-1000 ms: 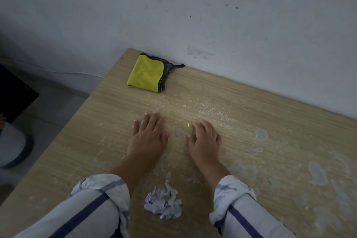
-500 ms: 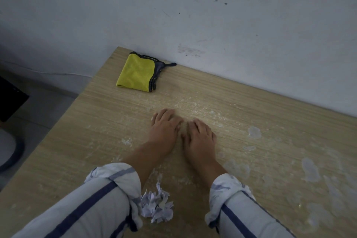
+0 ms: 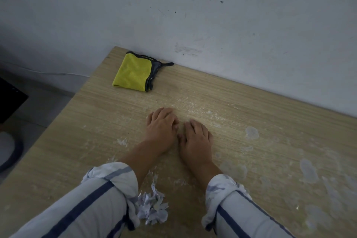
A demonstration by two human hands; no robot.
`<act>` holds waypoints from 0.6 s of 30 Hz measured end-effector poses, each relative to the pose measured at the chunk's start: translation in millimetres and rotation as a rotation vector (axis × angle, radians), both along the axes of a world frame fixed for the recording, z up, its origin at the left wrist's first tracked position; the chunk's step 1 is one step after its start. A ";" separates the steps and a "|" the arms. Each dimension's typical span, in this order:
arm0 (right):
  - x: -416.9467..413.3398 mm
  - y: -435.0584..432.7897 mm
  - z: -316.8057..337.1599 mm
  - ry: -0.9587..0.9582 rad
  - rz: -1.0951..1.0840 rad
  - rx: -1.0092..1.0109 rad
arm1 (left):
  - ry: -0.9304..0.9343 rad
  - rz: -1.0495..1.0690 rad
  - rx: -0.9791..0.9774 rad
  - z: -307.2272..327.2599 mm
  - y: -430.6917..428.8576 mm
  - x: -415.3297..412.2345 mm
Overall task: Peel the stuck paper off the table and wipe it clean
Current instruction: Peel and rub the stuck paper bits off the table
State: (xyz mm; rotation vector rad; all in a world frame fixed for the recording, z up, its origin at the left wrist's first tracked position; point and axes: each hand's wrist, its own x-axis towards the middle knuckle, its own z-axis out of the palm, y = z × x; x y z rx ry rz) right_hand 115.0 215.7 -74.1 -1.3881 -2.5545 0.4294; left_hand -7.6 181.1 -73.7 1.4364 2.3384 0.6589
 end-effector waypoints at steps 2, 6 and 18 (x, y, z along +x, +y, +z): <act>0.3 0.2 -1.3 -0.004 -0.005 0.003 | -0.026 0.022 -0.030 1.4 3.6 0.8; 0.2 0.5 -2.7 -0.008 -0.007 -0.005 | -0.034 0.047 -0.067 3.5 9.9 2.4; 2.9 7.9 -1.6 0.058 -0.022 -0.125 | -0.036 0.078 -0.017 -3.0 5.9 1.4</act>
